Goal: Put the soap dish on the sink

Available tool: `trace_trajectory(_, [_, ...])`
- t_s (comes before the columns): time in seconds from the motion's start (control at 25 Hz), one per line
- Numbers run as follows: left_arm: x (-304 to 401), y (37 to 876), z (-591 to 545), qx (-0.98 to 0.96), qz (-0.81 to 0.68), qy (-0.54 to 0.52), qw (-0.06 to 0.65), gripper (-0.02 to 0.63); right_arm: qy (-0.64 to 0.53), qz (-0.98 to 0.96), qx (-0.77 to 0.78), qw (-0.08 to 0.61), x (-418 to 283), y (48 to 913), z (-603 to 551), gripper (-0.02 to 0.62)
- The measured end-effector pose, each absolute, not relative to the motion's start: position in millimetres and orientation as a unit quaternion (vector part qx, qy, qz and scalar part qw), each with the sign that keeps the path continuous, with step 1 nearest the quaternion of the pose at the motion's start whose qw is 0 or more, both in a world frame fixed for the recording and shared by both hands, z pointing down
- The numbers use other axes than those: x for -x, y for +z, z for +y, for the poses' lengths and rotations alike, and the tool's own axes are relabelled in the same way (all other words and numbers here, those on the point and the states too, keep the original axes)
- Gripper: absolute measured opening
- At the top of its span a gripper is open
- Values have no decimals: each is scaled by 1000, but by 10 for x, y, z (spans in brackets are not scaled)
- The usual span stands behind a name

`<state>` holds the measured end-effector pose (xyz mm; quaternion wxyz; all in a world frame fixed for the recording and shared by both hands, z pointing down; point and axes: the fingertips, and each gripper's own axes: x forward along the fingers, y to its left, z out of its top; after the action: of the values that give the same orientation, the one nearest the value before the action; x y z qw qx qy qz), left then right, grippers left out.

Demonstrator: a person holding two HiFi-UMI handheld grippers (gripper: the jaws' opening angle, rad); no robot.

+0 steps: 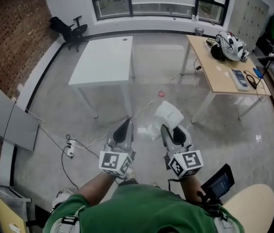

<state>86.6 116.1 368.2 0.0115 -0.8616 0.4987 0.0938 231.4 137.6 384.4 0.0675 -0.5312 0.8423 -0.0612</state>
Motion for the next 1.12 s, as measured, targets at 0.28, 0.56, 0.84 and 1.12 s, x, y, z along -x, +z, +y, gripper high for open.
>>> trace_trajectory(0.28, [-616,3698,700,868,487,100,6,6,-55,836,543,58,-2066,3813,973,133])
trace_trajectory(0.56, [-220,3695,277,873,477,100,4,6,-49,835,546,51,-1636,3787,560,133])
trace_trajectory(0.84, [120,3753,19,875,474,97,0,6,-51,832,551,48,-1303,3824,293,133])
trace_trajectory(1.12, [180,3834,-166,876,473,95,-13,6,-57,828,556,42,-1261,3871,130,133])
